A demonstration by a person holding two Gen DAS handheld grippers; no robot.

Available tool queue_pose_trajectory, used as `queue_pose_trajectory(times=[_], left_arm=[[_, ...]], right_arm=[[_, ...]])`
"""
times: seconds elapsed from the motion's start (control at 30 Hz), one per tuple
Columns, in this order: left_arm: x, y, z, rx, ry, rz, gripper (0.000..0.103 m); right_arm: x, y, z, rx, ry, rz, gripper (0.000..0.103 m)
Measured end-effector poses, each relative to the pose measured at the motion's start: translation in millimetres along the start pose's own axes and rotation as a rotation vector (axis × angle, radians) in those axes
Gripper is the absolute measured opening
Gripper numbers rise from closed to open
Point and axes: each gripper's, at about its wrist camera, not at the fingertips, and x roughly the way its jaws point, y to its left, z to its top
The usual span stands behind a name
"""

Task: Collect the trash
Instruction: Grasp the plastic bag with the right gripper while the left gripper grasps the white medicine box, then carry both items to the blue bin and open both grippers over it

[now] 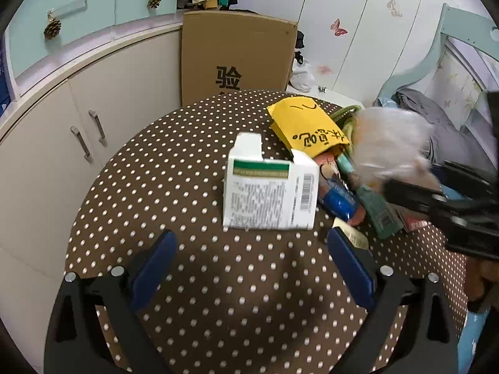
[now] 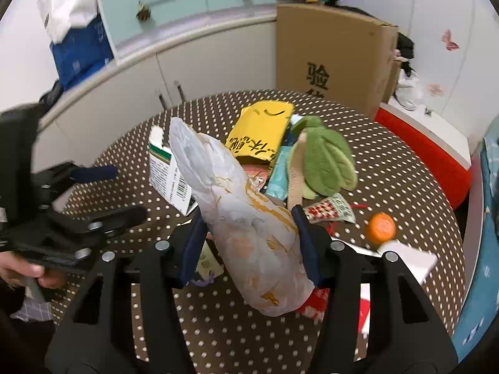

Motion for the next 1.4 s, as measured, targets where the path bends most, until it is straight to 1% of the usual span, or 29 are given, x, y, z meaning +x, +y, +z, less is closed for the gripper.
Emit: queue_pose_trajectory(times=[0.17, 0.23, 0.47, 0.53, 0.57, 0.6, 0.63, 0.83, 0.97, 1.07, 1.23, 1.4], left_arm=[[17, -8, 8, 0.021, 0.012, 0.028, 0.095], [22, -12, 11, 0.021, 0.018, 0.025, 0.095], [43, -23, 16, 0.037, 0.050, 0.057, 0.095], [44, -22, 20, 0.026, 0.047, 0.029, 0.095], [41, -19, 22, 0.003, 0.032, 0.010, 0.092], [40, -16, 23, -0.012, 0.030, -0.009, 0.075], [38, -15, 23, -0.011, 0.029, -0.012, 0.074], [20, 0, 17, -0.029, 0.002, -0.033, 0.073], [-1, 5, 12, -0.033, -0.036, -0.043, 0.073], [-21, 3, 14, -0.028, -0.071, -0.053, 0.073], [-59, -9, 21, 0.012, -0.142, -0.074, 0.073], [-92, -36, 30, 0.067, -0.211, -0.104, 0.073]], right_arm=[[-29, -7, -10, 0.086, -0.057, 0.005, 0.053], [-40, -9, -15, 0.115, -0.070, 0.003, 0.053], [-58, -19, -33, 0.181, -0.088, -0.008, 0.053], [-63, -21, -39, 0.196, -0.093, -0.010, 0.053], [-66, -22, -40, 0.201, -0.095, -0.012, 0.054], [-69, -22, -42, 0.205, -0.100, -0.015, 0.053], [-71, -22, -42, 0.207, -0.103, -0.018, 0.053], [-91, -27, -49, 0.228, -0.139, -0.022, 0.053], [-107, -31, -51, 0.236, -0.170, -0.037, 0.053], [-121, -36, -51, 0.245, -0.199, -0.053, 0.053], [-154, -51, -57, 0.292, -0.264, -0.083, 0.053], [-186, -68, -70, 0.348, -0.321, -0.116, 0.053]])
